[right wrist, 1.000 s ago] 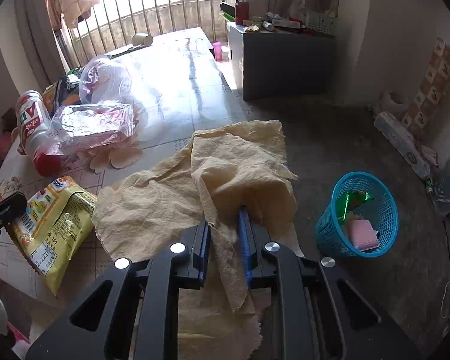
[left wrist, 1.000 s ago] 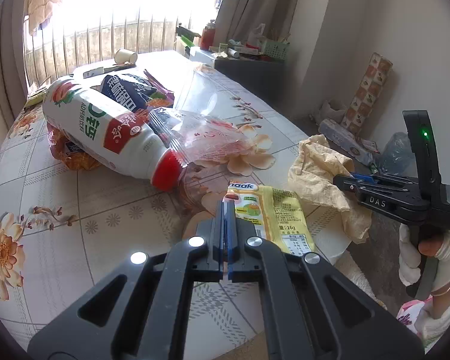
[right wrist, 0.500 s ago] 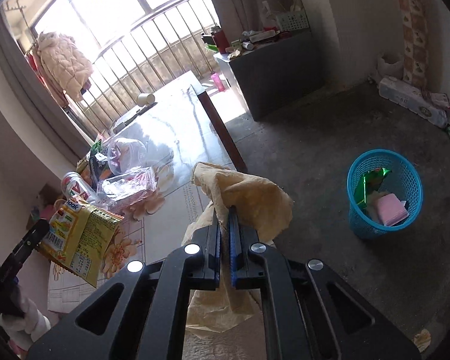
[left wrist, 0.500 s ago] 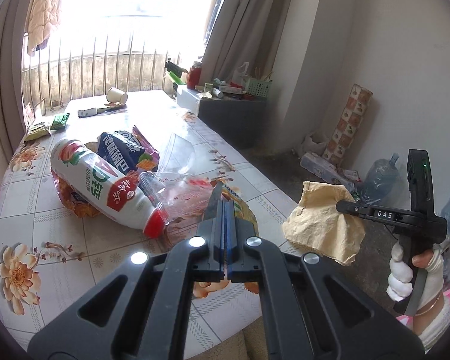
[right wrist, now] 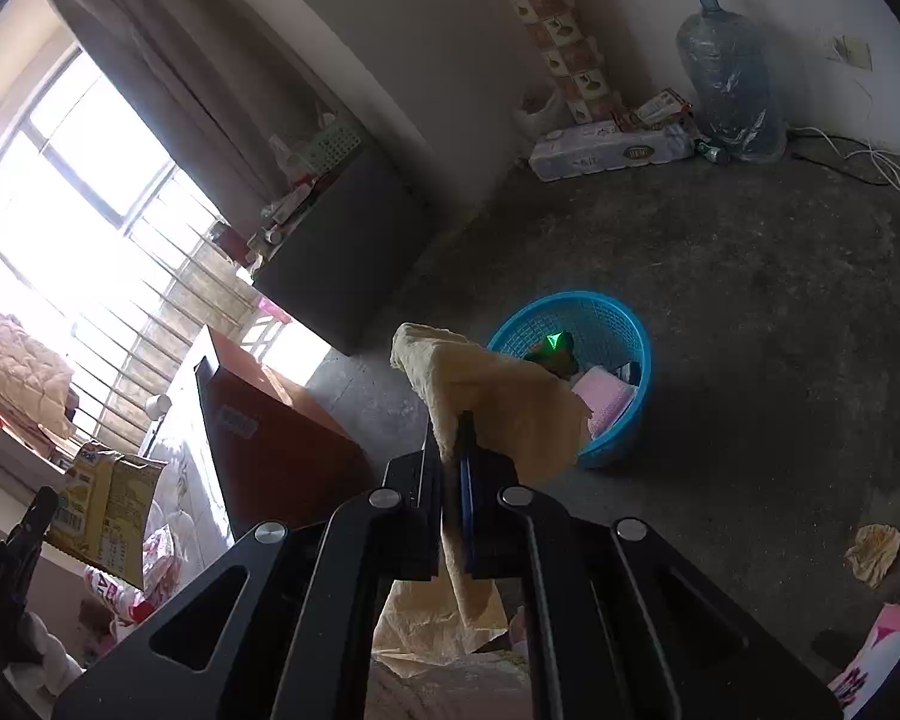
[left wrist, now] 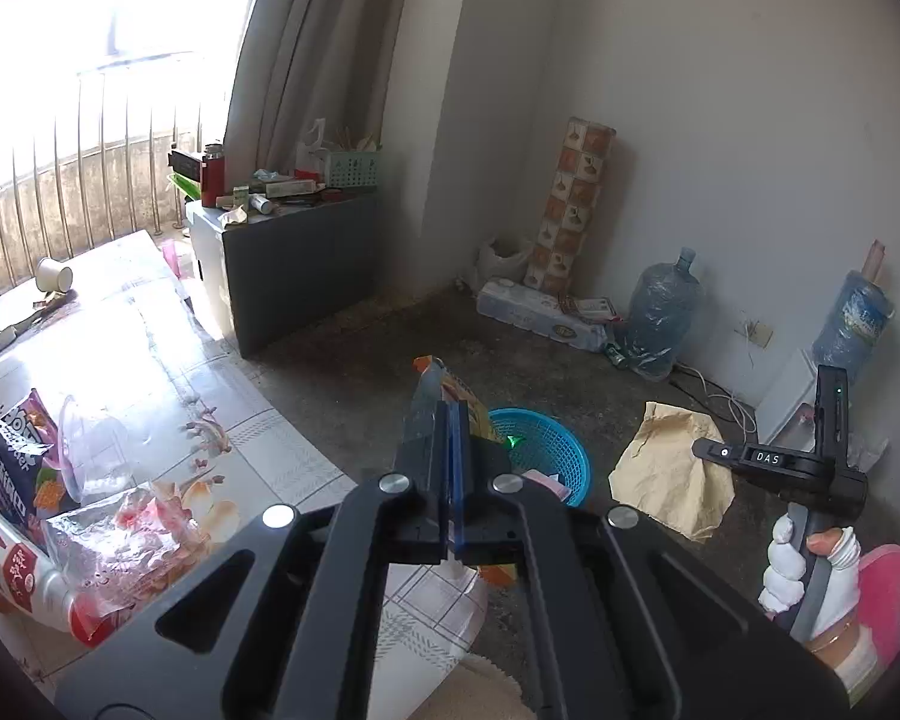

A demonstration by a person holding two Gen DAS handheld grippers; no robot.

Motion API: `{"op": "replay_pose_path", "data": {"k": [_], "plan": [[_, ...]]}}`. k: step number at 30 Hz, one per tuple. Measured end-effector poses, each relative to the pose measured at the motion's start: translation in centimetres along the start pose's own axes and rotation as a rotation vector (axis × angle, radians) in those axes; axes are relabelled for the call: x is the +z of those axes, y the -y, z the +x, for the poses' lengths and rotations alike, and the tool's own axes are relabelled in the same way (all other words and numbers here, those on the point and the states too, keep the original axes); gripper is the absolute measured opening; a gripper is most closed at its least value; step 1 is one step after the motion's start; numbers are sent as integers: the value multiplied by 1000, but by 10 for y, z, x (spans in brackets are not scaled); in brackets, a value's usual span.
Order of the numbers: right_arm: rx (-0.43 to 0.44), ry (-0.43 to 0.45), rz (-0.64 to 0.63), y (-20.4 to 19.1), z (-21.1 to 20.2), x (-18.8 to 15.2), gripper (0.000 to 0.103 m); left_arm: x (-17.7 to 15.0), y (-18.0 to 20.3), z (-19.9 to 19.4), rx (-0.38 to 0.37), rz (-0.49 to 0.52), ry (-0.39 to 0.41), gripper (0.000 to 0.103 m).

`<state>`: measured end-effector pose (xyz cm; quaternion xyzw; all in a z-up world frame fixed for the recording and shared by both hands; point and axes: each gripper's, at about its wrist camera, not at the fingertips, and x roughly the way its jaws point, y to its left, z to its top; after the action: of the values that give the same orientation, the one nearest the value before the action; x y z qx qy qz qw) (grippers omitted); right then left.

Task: Collect trash
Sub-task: 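Carry the tan cloth and yellow packet over the blue wastebasket with both tools, then open both tools to drop the cloth and packet into the basket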

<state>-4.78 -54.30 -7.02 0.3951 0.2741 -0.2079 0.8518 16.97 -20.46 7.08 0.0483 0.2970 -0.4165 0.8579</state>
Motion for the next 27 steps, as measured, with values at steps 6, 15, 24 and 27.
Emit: {"op": "replay_pose_path", "data": {"k": [6,15,24,27], "plan": [[-48,-63,72,43,52,20,5,19,43,131,-60,59,-228,0],[-29,-225,135,76,176,54,5,-3,84,307,-39,192,-483,0],[-46,-310,203,99,288,85,13,-22,126,425,-11,246,-597,3],[-92,-313,231,111,307,86,40,-31,131,450,34,236,-632,35]]}}
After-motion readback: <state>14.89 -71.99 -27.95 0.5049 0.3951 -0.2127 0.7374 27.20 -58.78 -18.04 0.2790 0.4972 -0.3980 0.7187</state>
